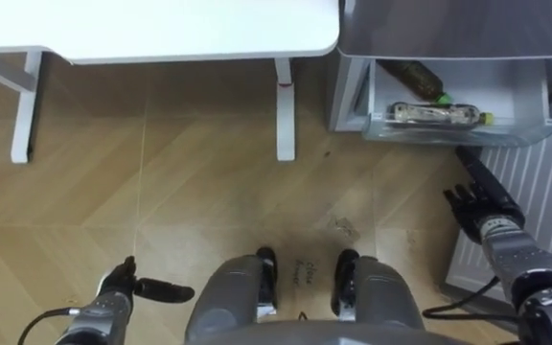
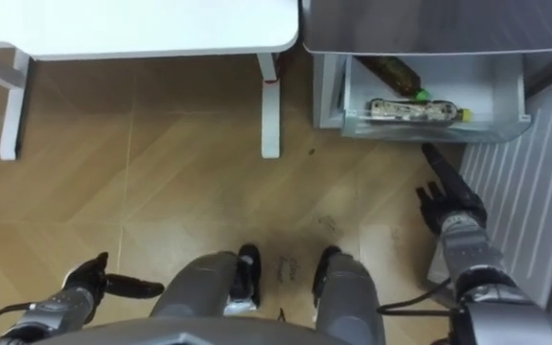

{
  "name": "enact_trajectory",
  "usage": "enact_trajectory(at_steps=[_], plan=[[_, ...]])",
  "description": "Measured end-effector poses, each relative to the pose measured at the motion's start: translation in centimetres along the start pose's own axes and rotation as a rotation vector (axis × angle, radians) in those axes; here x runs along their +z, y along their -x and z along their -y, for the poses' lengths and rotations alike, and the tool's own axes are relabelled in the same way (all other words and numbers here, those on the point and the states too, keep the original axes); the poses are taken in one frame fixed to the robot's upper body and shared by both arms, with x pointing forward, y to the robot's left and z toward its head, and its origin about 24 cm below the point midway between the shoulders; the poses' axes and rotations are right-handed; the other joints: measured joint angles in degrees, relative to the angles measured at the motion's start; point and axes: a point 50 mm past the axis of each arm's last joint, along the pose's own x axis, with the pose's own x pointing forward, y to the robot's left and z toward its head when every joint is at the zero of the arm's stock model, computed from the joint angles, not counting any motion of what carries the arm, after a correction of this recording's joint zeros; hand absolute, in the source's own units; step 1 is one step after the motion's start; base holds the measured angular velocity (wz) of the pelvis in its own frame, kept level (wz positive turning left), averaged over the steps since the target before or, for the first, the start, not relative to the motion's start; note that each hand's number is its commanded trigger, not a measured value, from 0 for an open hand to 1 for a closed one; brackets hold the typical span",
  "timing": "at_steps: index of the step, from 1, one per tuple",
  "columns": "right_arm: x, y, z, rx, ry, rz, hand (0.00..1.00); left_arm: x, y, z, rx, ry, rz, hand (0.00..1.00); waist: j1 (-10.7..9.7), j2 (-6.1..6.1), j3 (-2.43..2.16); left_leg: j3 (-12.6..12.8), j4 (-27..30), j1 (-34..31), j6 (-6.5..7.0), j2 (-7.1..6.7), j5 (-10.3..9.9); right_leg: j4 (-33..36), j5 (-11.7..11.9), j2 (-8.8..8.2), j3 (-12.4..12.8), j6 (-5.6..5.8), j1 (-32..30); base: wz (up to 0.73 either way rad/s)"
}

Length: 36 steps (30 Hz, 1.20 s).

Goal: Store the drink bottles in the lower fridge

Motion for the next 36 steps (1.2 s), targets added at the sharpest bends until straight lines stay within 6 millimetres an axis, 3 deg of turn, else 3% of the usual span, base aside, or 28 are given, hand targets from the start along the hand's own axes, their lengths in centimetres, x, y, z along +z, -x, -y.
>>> enact_trajectory(at_steps=[5, 8, 12, 15, 17, 23, 30, 36], plan=[[1.3, -0.5, -2.3, 0.046, -0.061, 0.035, 0.0, -0.4, 0.0, -0.2, 0.03, -0.004, -0.027, 0.0, 0.9, -0.15, 0.13, -0.9, 12.9, -10.6, 0.2, 0.01, -4.9, 12.9, -5.1, -1.7, -0.2, -0.26, -9.8, 0.11], [2.4, -0.8, -4.0, 0.075, -0.13, 0.059, 0.0, -0.5, 0.1, -0.2, 0.046, -0.016, -0.032, 0.0, 1.2, -0.27, 0.16, -1.4, 19.2, -16.3, 0.38, -0.24, -6.7, 18.9, -6.9, -2.59, 0.1, -0.37, -15.1, 0.12], [3.9, -0.9, -5.8, 0.118, -0.169, 0.091, 0.0, -0.1, 0.0, -0.1, 0.044, -0.021, -0.019, 0.0, 1.2, -0.54, 0.25, -1.7, 25.8, -22.9, 0.56, -1.11, -8.4, 26.0, -9.2, -4.25, 0.4, -0.19, -21.4, 0.18], [4.5, -1.0, -8.4, 0.178, -0.181, 0.1, 0.0, 0.4, 0.0, 0.0, 0.054, -0.027, -0.002, 0.0, 1.1, -0.77, 0.33, -1.8, 30.3, -28.0, 0.92, -1.34, -9.2, 30.5, -10.6, -5.35, 0.5, -0.24, -26.2, 0.13], [6.1, -0.9, -10.0, 0.221, -0.177, 0.127, 0.0, 1.0, 0.1, 0.0, 0.056, -0.024, 0.025, 0.0, 1.1, -0.88, 0.35, -2.0, 33.3, -31.6, 1.28, -2.24, -9.5, 34.0, -11.5, -6.67, 0.7, -0.25, -29.7, 0.22], [7.5, -0.7, -11.2, 0.242, -0.183, 0.139, 0.0, 0.9, 0.2, -1.2, 0.088, -0.027, 0.043, 0.0, 1.1, -2.34, 0.57, -2.3, 37.2, -35.8, 1.64, -3.18, -10.0, 37.9, -12.5, -7.97, 0.8, -0.11, -33.3, 0.1], [8.1, -0.6, -11.6, 0.223, -0.223, 0.146, 0.0, 1.1, 0.4, -1.5, 0.089, -0.025, 0.084, 0.0, 1.0, -2.75, 0.68, -1.8, 38.2, -36.6, 2.3, -4.13, -10.4, 39.2, -12.8, -9.11, 1.4, 0.72, -34.1, 0.03], [8.4, -0.6, -11.6, 0.206, -0.219, 0.151, 0.0, -0.2, 0.7, -2.3, 0.105, -0.031, 0.062, 0.0, 1.0, -3.7, 0.77, -0.9, 38.2, -36.5, 2.69, -5.03, -10.6, 39.9, -13.1, -9.78, 2.5, 1.37, -34.8, 0.01]])
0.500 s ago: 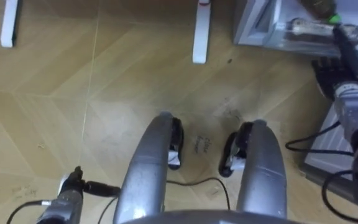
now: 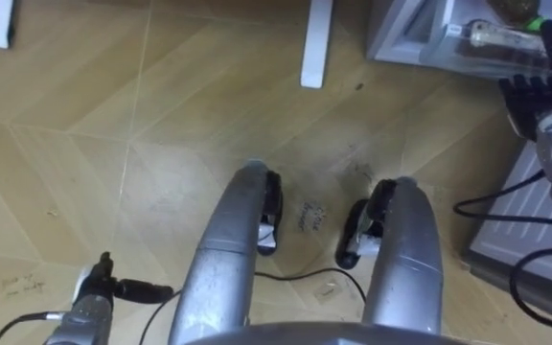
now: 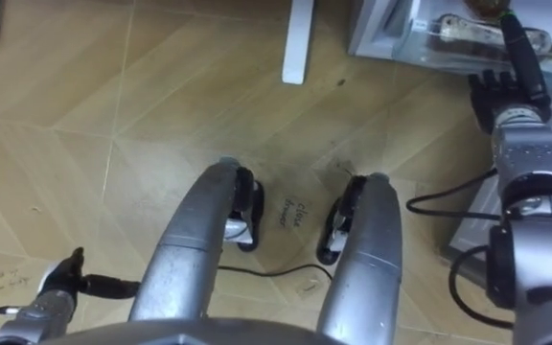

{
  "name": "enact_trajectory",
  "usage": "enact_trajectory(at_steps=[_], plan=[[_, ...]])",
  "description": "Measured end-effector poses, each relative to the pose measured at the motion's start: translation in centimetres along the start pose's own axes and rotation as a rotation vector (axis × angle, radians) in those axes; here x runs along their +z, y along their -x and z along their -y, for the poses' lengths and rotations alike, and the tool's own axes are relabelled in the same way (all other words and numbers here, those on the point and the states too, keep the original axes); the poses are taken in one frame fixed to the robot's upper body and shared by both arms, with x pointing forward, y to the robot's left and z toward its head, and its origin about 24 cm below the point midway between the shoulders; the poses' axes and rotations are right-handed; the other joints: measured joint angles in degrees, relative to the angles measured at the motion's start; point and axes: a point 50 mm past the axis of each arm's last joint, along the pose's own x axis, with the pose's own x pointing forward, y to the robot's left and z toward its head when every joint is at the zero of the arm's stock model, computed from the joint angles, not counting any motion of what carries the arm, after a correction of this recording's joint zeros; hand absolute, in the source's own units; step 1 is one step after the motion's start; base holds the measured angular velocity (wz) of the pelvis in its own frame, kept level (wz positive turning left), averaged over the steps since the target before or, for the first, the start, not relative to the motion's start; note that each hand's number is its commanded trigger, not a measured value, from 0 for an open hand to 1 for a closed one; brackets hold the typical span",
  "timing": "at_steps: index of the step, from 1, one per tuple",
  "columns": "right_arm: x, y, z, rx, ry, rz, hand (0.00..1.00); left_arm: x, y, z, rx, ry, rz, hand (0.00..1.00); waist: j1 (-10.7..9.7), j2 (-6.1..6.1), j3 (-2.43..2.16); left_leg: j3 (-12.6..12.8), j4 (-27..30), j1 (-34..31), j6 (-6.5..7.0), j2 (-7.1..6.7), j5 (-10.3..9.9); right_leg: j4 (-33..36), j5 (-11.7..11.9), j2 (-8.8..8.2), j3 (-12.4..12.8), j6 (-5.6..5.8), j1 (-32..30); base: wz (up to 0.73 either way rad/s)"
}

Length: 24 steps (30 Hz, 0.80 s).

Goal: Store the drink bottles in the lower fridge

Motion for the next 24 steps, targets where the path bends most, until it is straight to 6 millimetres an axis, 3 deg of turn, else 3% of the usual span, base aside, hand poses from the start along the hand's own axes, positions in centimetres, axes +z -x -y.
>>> enact_trajectory(at_steps=[9, 15, 17, 24], plan=[[0.2, 0.0, -1.7, -0.067, 0.004, 0.009, 0.0, -0.8, 0.5, 0.0, -0.001, 0.008, 0.018, 0.0, 0.2, -0.23, 0.08, -0.3, -0.2, -0.2, 0.05, -0.02, 0.0, -0.1, 0.0, -0.63, -0.2, 0.02, -0.1, 0.01], [1.0, 0.0, -4.0, -0.115, -0.006, 0.04, 0.0, -1.8, 0.9, -0.6, 0.042, 0.039, 0.014, 0.0, 0.4, 0.16, -0.07, -0.6, -0.4, 0.1, 0.01, -0.2, 0.0, 0.1, -0.2, -0.75, -0.5, 0.2, 0.2, 0.02], [1.5, 0.3, -5.6, -0.094, -0.013, 0.071, 0.0, -2.1, 1.0, -0.6, 0.042, 0.039, 0.007, 0.0, 0.4, 0.36, -0.13, -0.7, -0.3, 0.2, -0.11, -0.8, 0.1, 0.7, -0.7, -0.77, -0.3, 0.08, 0.2, 0.12], [2.3, 1.0, -10.0, 0.008, -0.029, 0.12, 0.0, -2.4, 1.0, -0.6, 0.041, 0.036, 0.0, 0.0, 2.0, 0.86, -0.21, -2.2, -0.2, 2.2, -1.48, -0.79, -0.3, 1.3, -2.4, -0.8, -2.0, -1.7, 2.9, 0.08]])
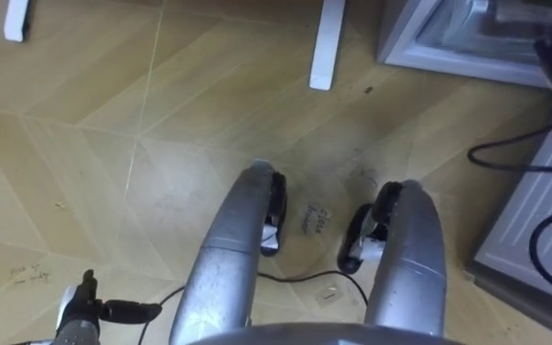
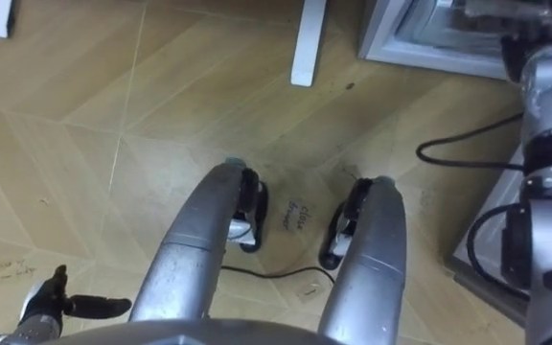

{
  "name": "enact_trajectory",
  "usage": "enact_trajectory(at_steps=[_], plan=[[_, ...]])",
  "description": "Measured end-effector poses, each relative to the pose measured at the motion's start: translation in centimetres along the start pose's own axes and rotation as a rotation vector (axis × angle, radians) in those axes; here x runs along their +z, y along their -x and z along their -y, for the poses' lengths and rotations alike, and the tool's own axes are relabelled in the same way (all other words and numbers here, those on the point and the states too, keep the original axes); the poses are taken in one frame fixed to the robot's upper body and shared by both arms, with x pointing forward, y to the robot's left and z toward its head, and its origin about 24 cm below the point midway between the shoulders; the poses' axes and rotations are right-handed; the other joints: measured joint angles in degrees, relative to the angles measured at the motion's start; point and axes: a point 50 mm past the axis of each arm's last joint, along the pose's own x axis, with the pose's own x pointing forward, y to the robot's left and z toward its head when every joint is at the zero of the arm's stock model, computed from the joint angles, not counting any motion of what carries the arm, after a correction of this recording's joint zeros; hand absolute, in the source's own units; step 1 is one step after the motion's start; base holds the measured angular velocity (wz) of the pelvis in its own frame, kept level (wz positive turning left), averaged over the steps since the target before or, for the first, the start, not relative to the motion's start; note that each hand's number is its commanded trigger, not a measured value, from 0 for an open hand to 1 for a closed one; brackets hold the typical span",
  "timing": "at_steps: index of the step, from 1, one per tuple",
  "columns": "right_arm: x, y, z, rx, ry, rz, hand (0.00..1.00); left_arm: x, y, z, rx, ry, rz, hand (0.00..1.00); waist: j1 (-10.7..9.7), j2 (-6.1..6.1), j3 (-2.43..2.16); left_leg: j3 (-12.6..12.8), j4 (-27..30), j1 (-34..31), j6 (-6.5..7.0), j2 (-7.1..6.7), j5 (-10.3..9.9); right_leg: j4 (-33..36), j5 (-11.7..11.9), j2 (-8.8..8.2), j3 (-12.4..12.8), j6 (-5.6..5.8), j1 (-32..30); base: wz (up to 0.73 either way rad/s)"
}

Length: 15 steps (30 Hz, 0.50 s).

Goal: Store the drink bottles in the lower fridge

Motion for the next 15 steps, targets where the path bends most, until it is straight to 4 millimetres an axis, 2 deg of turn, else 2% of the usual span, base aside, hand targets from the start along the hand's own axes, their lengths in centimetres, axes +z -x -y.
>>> enact_trajectory(at_steps=[1, 4, 7, 15], plan=[[0.0, 0.2, -0.6, 0.028, -0.002, 0.005, 0.0, -0.1, 0.0, 0.0, 0.0, -0.001, -0.002, 0.0, 0.2, 0.06, -0.02, -0.5, 0.0, 0.4, -0.29, 0.01, -0.1, 0.0, -0.3, -0.01, -0.4, -0.33, 0.6, 0.1], [-0.3, 0.2, -0.5, 0.03, 0.03, 0.002, 0.0, -0.6, 0.2, 0.1, -0.01, -0.007, -0.013, 0.0, 0.1, 0.36, 0.02, -1.0, 0.1, 1.1, -0.73, 0.15, -0.2, 0.0, -0.7, 0.01, -1.2, -0.73, 1.8, 0.05], [-0.3, 0.3, -0.6, 0.033, 0.029, 0.004, 0.0, -0.8, 0.3, 0.1, -0.01, -0.007, -0.013, 0.0, 0.5, 0.85, 0.04, -1.6, 0.1, 1.1, -1.21, 0.2, -0.1, 0.0, -1.0, -0.06, -1.8, -0.6, 2.0, 0.03], [-0.4, 0.3, -0.6, 0.035, 0.034, 0.007, 0.0, -1.9, 0.7, 0.0, -0.011, -0.013, -0.035, 0.0, 1.2, 0.87, 0.05, -1.9, 0.0, 1.0, -1.92, 0.91, 0.1, 0.1, -1.1, -0.1, -2.4, -1.43, 2.0, 0.0]])
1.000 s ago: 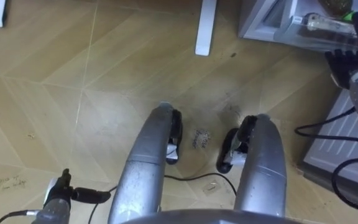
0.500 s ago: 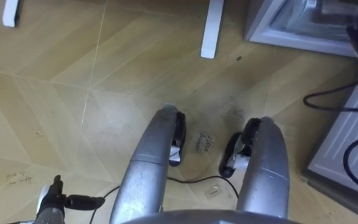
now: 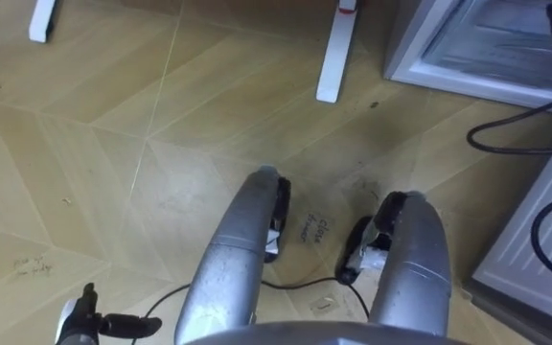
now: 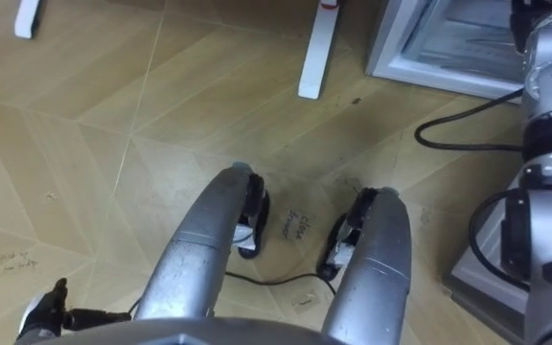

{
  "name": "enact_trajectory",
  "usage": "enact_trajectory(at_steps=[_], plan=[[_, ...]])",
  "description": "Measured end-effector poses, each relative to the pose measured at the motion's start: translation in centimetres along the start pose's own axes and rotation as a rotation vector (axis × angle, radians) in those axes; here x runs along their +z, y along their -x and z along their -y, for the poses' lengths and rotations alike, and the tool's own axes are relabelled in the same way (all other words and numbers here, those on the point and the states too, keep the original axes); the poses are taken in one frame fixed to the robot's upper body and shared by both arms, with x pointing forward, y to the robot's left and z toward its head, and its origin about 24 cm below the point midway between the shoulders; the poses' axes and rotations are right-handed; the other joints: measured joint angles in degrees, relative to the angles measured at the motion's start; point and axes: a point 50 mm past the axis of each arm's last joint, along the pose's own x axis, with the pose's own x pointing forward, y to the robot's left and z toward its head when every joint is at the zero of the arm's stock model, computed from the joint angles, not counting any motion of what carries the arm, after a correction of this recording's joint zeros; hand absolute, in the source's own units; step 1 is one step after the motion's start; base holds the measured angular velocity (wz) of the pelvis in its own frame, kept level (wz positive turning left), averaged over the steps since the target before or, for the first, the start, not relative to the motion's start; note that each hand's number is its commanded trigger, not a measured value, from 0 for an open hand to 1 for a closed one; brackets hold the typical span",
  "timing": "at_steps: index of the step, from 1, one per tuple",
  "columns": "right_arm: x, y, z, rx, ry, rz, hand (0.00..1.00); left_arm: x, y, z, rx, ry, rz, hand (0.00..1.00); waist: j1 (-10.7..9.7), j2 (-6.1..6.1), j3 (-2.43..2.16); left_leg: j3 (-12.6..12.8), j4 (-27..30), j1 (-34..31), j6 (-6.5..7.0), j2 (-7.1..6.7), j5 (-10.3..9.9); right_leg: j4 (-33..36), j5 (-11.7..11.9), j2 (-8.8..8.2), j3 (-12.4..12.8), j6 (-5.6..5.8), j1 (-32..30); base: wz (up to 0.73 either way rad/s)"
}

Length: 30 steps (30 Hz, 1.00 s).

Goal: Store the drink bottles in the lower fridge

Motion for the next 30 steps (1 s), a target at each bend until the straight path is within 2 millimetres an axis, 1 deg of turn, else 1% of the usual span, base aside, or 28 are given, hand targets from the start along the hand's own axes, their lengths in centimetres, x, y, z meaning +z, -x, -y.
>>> enact_trajectory(at_steps=[6, 12, 13, 14, 15, 16, 17, 18, 19, 20, 21, 22, 23, 24, 25, 26, 27, 29, 30], plan=[[-0.1, 0.0, 0.0, 0.001, 0.006, -0.001, 0.0, 0.2, 0.0, 0.0, -0.001, -0.001, 0.01, 0.0, -0.1, -0.06, 0.03, -0.1, -0.4, 0.2, -0.21, 0.05, 0.1, -0.3, 0.0, 0.03, -0.1, -0.2, 0.1, 0.0], [-0.6, 0.0, 0.2, 0.003, -0.005, -0.016, 0.0, 1.0, 0.1, 0.1, -0.023, -0.032, 0.049, 0.0, -0.1, -0.14, 0.08, -0.1, -0.6, 0.9, -0.18, 0.1, 0.2, -0.5, 0.0, 0.28, 0.0, -0.23, 0.7, 0.0], [-0.6, -0.1, 0.3, 0.011, -0.003, -0.016, 0.0, 1.2, 0.2, 0.2, -0.029, -0.036, 0.063, 0.0, 0.1, -0.02, 0.09, -0.2, -0.8, 1.1, -0.33, 0.32, 0.1, -0.9, 0.1, 0.66, -0.1, -0.24, 1.0, -0.09], [-0.8, -0.2, 0.6, 0.022, 0.011, -0.019, 0.0, 1.3, 0.2, 0.2, -0.032, -0.039, 0.07, 0.0, 0.3, 0.07, 0.15, -0.3, -1.3, 1.5, -0.41, 1.0, 0.1, -1.9, 0.6, 1.5, -0.5, -0.34, 1.5, -0.16], [-1.0, -0.3, 0.8, 0.029, 0.021, -0.022, 0.0, 1.3, 0.2, 0.2, -0.034, -0.039, 0.069, 0.0, 0.6, 0.12, 0.18, -0.4, -1.7, 1.9, -0.53, 1.26, 0.2, -2.6, 0.9, 1.88, -0.8, -0.58, 2.0, -0.25], [-1.2, -0.4, 1.4, 0.039, 0.035, -0.027, 0.0, 1.3, 0.2, 0.1, -0.044, -0.045, 0.066, 0.0, 1.1, 0.13, 0.26, -0.6, -2.7, 2.9, -0.72, 1.96, 0.2, -4.0, 1.4, 2.38, -1.2, -0.75, 3.1, -0.18], [-1.4, -0.5, 2.3, 0.036, 0.058, -0.026, 0.0, 1.2, 0.1, 0.1, -0.05, -0.053, 0.055, 0.0, 1.4, 0.04, 0.33, -0.7, -4.1, 4.3, -0.9, 2.03, 0.4, -5.4, 1.7, 2.33, -1.7, -1.03, 4.6, -0.12], [-1.5, -0.6, 2.8, 0.034, 0.07, -0.027, 0.0, 1.2, 0.0, 0.2, -0.054, -0.058, 0.051, 0.0, 1.6, 0.01, 0.35, -0.8, -4.7, 5.1, -0.96, 2.04, 0.4, -6.1, 1.8, 2.34, -1.9, -1.19, 5.4, 0.0], [-1.6, -0.7, 4.0, 0.035, 0.087, -0.032, 0.0, 1.0, 0.1, 0.3, -0.067, -0.065, 0.041, 0.0, 1.7, 0.04, 0.36, -1.1, -6.2, 6.6, -1.09, 2.08, 0.5, -7.7, 2.1, 2.75, -2.6, -1.47, 7.2, 0.05], [-1.9, -0.6, 5.2, 0.044, 0.111, -0.043, 0.0, 0.8, 0.1, 0.4, -0.076, -0.076, 0.033, 0.0, 1.8, -0.04, 0.41, -1.6, -7.9, 8.1, -1.03, 2.11, 1.0, -9.6, 2.6, 3.2, -2.8, -1.26, 8.8, 0.09], [-2.0, -0.6, 5.9, 0.045, 0.13, -0.047, 0.0, 0.9, 0.1, 0.6, -0.081, -0.081, 0.031, 0.0, 1.8, -0.1, 0.44, -1.8, -8.8, 8.9, -1.02, 2.09, 1.2, -10.6, 2.7, 3.31, -3.1, -1.16, 9.8, 0.12], [-2.4, -0.5, 7.4, 0.039, 0.178, -0.064, 0.0, 0.9, 0.1, 0.8, -0.093, -0.093, 0.027, 0.0, 1.8, -0.18, 0.49, -2.3, -10.8, 10.6, -1.14, 2.12, 1.7, -12.7, 3.3, 3.62, -4.1, -1.43, 11.9, 0.1], [-2.9, -0.4, 8.9, 0.033, 0.214, -0.087, 0.0, 0.9, 0.0, 0.8, -0.105, -0.096, 0.023, 0.0, 1.8, -0.22, 0.5, -2.9, -12.6, 12.2, -1.39, 2.23, 2.1, -15.0, 3.8, 4.15, -4.7, -1.23, 13.8, 0.08], [-3.2, -0.3, 9.6, 0.027, 0.226, -0.099, 0.0, 1.1, 0.0, 0.8, -0.109, -0.096, 0.024, 0.0, 1.8, -0.23, 0.51, -3.1, -13.5, 12.9, -1.46, 2.3, 2.3, -16.1, 4.0, 4.27, -5.0, -1.11, 14.7, 0.09], [-3.4, 0.0, 11.4, 0.007, 0.272, -0.118, 0.0, 1.4, -0.2, 0.8, -0.117, -0.095, 0.025, 0.0, 1.8, 0.06, 0.53, -3.2, -15.1, 14.4, -1.37, 2.92, 2.6, -18.2, 4.4, 4.71, -6.2, -1.23, 16.8, 0.11], [-3.8, 0.3, 13.2, -0.016, 0.331, -0.148, 0.0, 1.5, -0.5, 0.7, -0.117, -0.096, 0.021, 0.0, 1.9, 0.08, 0.55, -3.4, -16.5, 16.0, -1.42, 3.08, 2.7, -20.0, 4.6, 5.11, -6.7, -1.07, 18.6, 0.09], [-4.0, 0.5, 14.0, -0.026, 0.359, -0.165, 0.0, 1.5, -0.5, 0.7, -0.116, -0.096, 0.016, 0.0, 2.0, 0.07, 0.55, -3.5, -17.2, 16.7, -1.42, 3.12, 2.8, -20.8, 4.8, 5.18, -6.8, -0.93, 19.5, 0.0], [-4.5, 1.3, 16.5, -0.042, 0.452, -0.226, 0.0, 1.7, -0.8, 0.8, -0.114, -0.099, 0.002, 0.0, 1.8, 0.24, 0.49, -3.4, -19.8, 19.1, -1.29, 3.02, 3.1, -23.6, 5.2, 5.27, -7.1, -0.45, 21.8, 0.0], [-4.4, 1.6, 17.1, -0.045, 0.472, -0.239, 0.0, 1.8, -0.9, 0.8, -0.114, -0.096, 0.004, 0.0, 1.8, 0.3, 0.48, -3.3, -20.6, 19.6, -1.17, 2.89, 3.3, -24.3, 5.3, 5.35, -7.3, -0.29, 22.4, 0.09]])
